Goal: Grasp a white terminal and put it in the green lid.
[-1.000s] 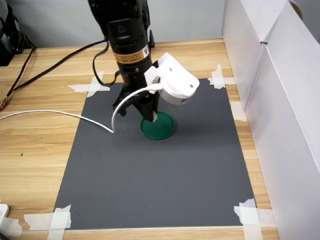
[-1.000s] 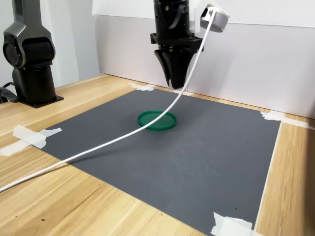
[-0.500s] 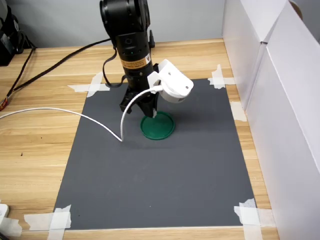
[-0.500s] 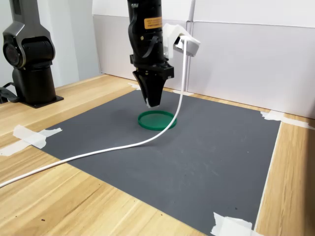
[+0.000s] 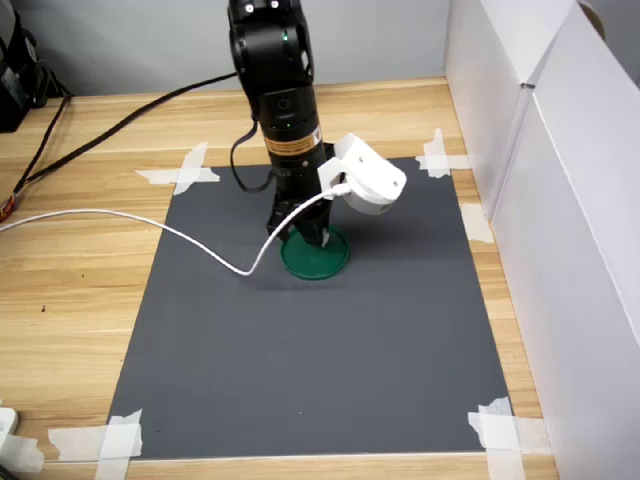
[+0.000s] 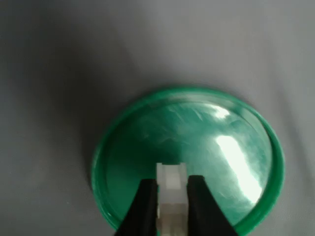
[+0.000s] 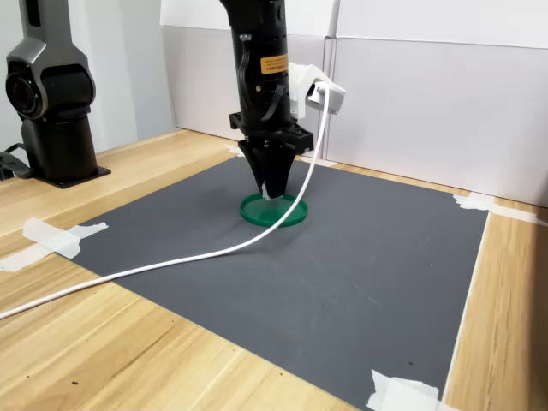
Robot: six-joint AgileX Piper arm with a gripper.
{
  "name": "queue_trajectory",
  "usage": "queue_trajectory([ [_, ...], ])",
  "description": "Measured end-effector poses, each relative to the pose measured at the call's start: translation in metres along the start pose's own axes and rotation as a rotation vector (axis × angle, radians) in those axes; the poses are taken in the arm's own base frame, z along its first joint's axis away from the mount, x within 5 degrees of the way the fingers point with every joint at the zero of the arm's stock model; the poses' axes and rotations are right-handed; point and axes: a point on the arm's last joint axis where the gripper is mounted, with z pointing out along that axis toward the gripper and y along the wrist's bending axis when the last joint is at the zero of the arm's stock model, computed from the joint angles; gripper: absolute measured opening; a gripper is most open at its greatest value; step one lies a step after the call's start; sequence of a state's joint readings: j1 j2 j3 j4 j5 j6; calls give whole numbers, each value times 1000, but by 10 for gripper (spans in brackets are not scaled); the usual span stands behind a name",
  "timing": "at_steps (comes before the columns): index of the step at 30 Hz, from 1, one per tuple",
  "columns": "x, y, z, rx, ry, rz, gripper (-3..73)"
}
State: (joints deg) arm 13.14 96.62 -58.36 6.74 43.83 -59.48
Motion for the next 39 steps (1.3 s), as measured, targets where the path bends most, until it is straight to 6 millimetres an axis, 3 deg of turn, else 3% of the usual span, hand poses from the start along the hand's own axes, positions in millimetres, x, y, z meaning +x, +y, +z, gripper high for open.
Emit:
queue_trajectory([
  [6, 2, -1, 0, 10, 20, 6, 434],
  [9, 2, 0, 0, 2, 26, 21, 513],
  [13, 2, 2, -4, -5, 13, 34, 546],
  [17, -5, 3, -29, 64, -90, 44, 545],
  [22, -10, 8, -89, 266, -281, 44, 443],
  [31, 6, 45, -178, 474, -541, 175, 34],
  [35, 22, 67, -200, 573, -664, 245, -9],
  [39, 44, 94, -209, 664, -803, 343, -13],
])
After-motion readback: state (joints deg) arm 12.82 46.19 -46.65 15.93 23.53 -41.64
